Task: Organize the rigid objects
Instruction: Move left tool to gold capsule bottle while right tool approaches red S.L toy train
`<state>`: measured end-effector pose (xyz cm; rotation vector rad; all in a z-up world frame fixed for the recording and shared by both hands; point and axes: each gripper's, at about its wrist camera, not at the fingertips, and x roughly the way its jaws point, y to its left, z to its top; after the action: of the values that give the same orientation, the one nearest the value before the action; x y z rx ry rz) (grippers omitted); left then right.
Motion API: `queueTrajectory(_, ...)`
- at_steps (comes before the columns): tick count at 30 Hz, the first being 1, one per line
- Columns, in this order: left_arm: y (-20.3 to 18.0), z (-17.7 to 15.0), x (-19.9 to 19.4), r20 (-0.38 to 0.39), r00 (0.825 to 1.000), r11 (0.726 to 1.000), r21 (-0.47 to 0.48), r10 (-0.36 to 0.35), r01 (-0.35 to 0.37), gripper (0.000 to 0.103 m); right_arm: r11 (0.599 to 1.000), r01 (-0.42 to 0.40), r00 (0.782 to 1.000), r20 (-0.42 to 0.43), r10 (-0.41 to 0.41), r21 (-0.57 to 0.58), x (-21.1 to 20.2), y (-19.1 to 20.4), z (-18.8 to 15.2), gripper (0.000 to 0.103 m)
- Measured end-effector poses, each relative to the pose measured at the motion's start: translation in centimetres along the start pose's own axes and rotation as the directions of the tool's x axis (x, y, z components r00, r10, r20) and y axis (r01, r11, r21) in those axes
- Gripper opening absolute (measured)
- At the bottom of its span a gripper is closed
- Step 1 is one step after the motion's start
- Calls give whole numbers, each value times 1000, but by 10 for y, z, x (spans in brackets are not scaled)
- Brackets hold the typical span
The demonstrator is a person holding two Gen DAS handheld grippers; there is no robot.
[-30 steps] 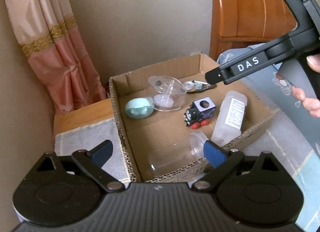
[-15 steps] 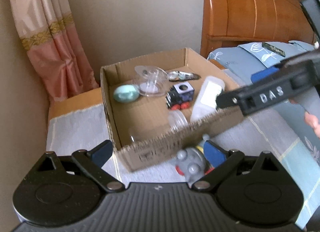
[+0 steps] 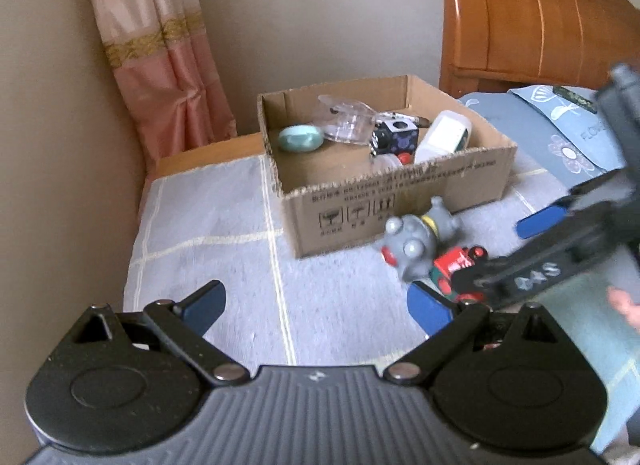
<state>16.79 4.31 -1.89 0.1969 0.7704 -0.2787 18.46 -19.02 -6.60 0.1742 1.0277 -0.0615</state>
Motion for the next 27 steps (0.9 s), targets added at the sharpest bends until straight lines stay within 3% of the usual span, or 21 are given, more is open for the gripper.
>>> queueTrajectory(6,-2,-19,-13,7,999,999,23,-47,47,97,999,25,1000,-15,-24,33,20,6,-3,103)
queueTrajectory(12,-4,-26,-15,-1,997,996,30,-79,79,97,990,143,990,6,-143,-15,22,0,-12,103)
queueTrajectory(16,-12,-30,-18,1,992,990,73,-124,124,97,990,140,990,20,-140,-11,13,-17,-21,103)
queueTrajectory(23,-37,-42,-17,-38,967,957,144,-251,253,97,989,148,985,84,-148,3,1,-48,-39,103)
queueTrajectory(27,-54,-52,-11,-84,955,941,167,-285,295,97,991,135,985,106,-133,-17,-4,-54,-47,103)
